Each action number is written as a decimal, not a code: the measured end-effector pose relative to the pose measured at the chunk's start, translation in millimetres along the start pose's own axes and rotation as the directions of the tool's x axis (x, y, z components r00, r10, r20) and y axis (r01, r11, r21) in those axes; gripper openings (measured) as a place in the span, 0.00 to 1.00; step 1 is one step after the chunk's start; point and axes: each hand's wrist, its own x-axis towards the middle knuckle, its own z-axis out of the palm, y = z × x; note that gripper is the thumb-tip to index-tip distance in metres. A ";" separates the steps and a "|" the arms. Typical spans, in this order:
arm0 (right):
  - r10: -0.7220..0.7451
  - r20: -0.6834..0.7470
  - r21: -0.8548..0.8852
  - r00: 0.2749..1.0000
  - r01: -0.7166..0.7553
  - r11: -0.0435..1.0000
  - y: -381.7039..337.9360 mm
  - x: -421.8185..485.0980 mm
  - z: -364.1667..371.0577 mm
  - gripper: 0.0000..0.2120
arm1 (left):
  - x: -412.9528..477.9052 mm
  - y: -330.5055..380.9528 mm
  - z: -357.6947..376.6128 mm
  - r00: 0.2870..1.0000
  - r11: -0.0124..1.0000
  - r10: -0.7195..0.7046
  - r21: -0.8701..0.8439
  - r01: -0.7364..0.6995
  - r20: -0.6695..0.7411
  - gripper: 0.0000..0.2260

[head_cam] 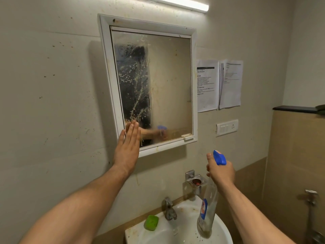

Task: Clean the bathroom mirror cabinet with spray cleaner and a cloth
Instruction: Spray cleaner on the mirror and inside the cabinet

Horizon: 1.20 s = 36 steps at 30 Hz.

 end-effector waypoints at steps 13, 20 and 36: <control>-0.069 0.413 -0.092 0.908 0.117 0.989 -0.8 -82.1 74.7 0.19 | -14.8 -24.3 20.4 0.994 0.993 -0.100 -0.076 0.095 -0.052 0.63; -0.139 0.510 -0.054 0.849 0.193 0.980 -10.3 -131.8 113.9 0.14 | -17.8 -36.0 34.5 0.988 0.987 -0.128 -0.113 0.117 -0.089 0.65; -0.209 0.315 0.062 0.926 0.199 0.978 -27.1 -118.5 111.2 0.19 | -21.1 -22.6 27.1 0.974 0.967 0.066 -0.225 -0.116 -0.216 0.39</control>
